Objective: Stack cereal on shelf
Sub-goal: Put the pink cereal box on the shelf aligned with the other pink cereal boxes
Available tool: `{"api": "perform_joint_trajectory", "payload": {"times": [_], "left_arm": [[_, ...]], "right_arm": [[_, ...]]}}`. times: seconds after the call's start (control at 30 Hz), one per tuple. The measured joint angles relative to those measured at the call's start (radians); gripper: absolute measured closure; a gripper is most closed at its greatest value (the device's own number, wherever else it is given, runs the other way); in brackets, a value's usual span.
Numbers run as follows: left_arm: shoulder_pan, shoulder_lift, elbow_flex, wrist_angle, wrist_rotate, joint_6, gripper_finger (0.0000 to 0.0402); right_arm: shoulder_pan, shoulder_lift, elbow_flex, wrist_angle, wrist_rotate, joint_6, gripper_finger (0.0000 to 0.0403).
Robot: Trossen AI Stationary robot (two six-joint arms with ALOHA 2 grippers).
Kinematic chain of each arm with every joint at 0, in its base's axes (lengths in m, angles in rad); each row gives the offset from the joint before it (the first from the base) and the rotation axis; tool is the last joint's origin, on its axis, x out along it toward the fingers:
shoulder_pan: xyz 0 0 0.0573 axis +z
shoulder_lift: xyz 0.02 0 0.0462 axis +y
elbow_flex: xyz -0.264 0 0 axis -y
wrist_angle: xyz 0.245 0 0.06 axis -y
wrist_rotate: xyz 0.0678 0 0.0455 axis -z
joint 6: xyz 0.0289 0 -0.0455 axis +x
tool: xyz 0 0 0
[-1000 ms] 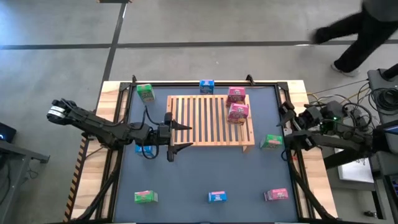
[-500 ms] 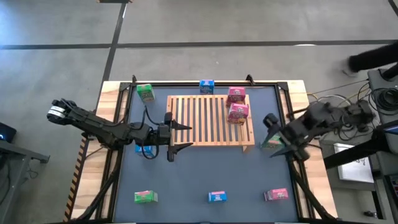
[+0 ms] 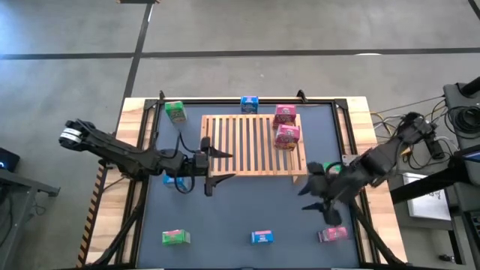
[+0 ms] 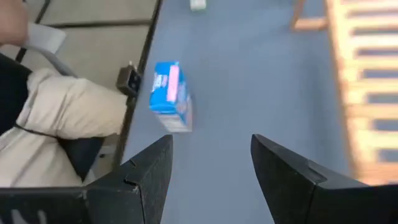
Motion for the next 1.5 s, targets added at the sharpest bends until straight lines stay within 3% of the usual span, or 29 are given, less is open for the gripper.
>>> {"api": "perform_joint_trajectory", "payload": {"times": [0.2,0.47,0.7,1.07,1.37,1.5], "left_arm": [[0.0,0.009,0.0,0.024,0.001,0.015,0.0132],[0.0,0.014,0.0,0.031,0.002,0.022,0.0132],[0.0,0.035,0.0,0.036,0.003,0.027,0.0132],[0.0,0.098,0.0,0.058,0.004,-0.02,0.0132],[-0.006,0.121,0.0,0.065,0.037,-0.068,0.0132],[-0.01,0.121,0.0,0.065,0.038,-0.068,0.0132]], "right_arm": [[0.07,0.093,0.115,-0.142,0.021,0.201,0.0197],[0.154,0.142,0.14,-0.338,0.019,0.438,0.0197],[0.205,0.142,0.124,-0.336,0.078,0.435,0.0197],[0.207,0.145,0.123,-0.336,0.062,0.327,0.0197],[0.215,0.163,0.123,-0.357,-0.168,0.477,0.0197],[0.237,0.211,0.123,-0.38,-0.21,0.508,0.0197]]}}
